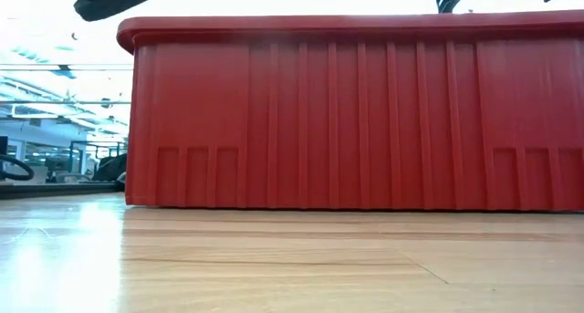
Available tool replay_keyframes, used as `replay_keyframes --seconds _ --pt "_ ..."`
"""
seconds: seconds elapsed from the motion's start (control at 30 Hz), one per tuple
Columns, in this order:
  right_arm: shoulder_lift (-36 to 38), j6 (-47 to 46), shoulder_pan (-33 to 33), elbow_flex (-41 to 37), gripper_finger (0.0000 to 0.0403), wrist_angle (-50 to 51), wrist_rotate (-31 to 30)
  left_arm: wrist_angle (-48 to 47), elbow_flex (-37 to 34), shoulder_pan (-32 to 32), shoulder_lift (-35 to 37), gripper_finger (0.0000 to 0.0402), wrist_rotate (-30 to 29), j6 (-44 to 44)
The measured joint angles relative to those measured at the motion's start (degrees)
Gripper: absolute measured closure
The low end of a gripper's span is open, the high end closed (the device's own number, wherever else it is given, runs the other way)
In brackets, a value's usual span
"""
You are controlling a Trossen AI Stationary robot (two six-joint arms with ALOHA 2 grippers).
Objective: Pick and place slides into bin
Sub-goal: Stack the black slipper on top of the black slipper
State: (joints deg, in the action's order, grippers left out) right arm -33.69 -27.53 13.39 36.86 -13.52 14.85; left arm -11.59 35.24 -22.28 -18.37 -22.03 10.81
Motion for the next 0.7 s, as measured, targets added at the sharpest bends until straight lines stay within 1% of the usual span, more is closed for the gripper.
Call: replay_keyframes --seconds 0.07,0.13,0.23,0.33,0.47,0.53,0.6,0.7 --pt "-0.22 -0.26 0.0 0.0 0.0403 0.01 -0.1 -1.38 1.76 2.27 -2.03 0.0401 0.23 -0.01" --pt "-0.43 -0.26 0.0 0.0 0.0403 0.04 -0.16 -3.79 3.71 5.26 -4.96 0.0401 1.68 -1.38" --pt "-1.0 -0.51 0.0 0.0 0.0403 0.01 -0.23 -5.49 6.86 11.45 -9.98 0.0401 7.29 -4.3" --pt "-1.46 -1.12 0.0 0.0 0.0403 0.0 -0.09 -5.64 10.0 20.02 -14.98 0.0401 16.69 -6.26" --pt "-1.6 0.2 0.0 0.0 0.0403 0.04 0.48 -6.88 15.15 32.26 -23.87 0.0401 32.41 -7.55" --pt "-1.57 1.98 0.0 0.0 0.0403 0.01 2.3 -9.45 18.6 37.67 -28.81 0.0401 38.96 -9.02" --pt "-1.57 4.25 0.0 0.0 0.0403 0.04 5.02 -14.19 22.95 42.69 -34.2 0.0401 44.67 -10.73" --pt "-1.57 6.39 0.0 0.0 0.0403 0.16 8.74 -19.52 30.78 48.35 -42.44 0.0401 53.03 -13.65"
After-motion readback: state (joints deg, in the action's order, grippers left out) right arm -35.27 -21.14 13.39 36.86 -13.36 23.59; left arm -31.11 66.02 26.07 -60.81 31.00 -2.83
